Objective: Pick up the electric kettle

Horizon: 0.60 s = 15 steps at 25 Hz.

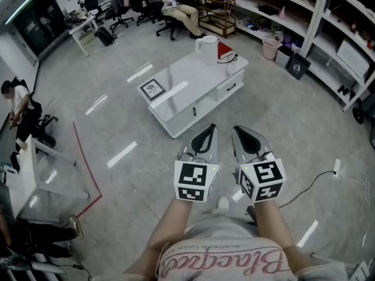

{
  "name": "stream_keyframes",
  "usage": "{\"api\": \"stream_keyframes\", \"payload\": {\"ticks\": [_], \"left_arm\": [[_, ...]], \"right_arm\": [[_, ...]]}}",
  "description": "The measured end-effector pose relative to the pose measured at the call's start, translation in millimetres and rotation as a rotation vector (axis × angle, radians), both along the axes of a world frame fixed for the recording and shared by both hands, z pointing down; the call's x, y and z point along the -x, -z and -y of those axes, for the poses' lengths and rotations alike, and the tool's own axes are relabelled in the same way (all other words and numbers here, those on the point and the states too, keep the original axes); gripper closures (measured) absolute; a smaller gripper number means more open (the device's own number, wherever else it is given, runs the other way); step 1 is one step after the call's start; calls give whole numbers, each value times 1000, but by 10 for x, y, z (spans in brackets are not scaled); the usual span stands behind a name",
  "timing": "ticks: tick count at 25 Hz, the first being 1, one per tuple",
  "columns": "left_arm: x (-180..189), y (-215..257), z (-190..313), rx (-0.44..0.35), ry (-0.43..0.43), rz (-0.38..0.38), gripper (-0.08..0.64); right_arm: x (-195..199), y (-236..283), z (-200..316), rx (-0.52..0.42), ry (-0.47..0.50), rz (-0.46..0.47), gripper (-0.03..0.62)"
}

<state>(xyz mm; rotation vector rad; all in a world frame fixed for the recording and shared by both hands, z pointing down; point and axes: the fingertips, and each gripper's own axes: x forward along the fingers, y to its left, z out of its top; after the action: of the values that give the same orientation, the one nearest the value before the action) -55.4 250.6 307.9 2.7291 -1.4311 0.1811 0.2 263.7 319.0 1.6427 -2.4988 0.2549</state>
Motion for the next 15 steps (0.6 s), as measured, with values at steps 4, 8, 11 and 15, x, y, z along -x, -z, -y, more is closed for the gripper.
{"api": "stream_keyframes", "payload": {"ticks": [4,8,11,15], "left_arm": [[61,-15,-160,-9,2,-1,560],[133,-56,-315,11,-1,-20,560],[125,-61,-319,14,-3,-29,560],[21,-35,-187,12,7,-44,560]], "right_arm": [[83,30,-133,-41,-6,-3,571],[158,-12,-318,-30,-5,-29,571],[150,-49,-365,-18,4,-44,571],[49,-8,-248,-34,31,-44,569]]}}
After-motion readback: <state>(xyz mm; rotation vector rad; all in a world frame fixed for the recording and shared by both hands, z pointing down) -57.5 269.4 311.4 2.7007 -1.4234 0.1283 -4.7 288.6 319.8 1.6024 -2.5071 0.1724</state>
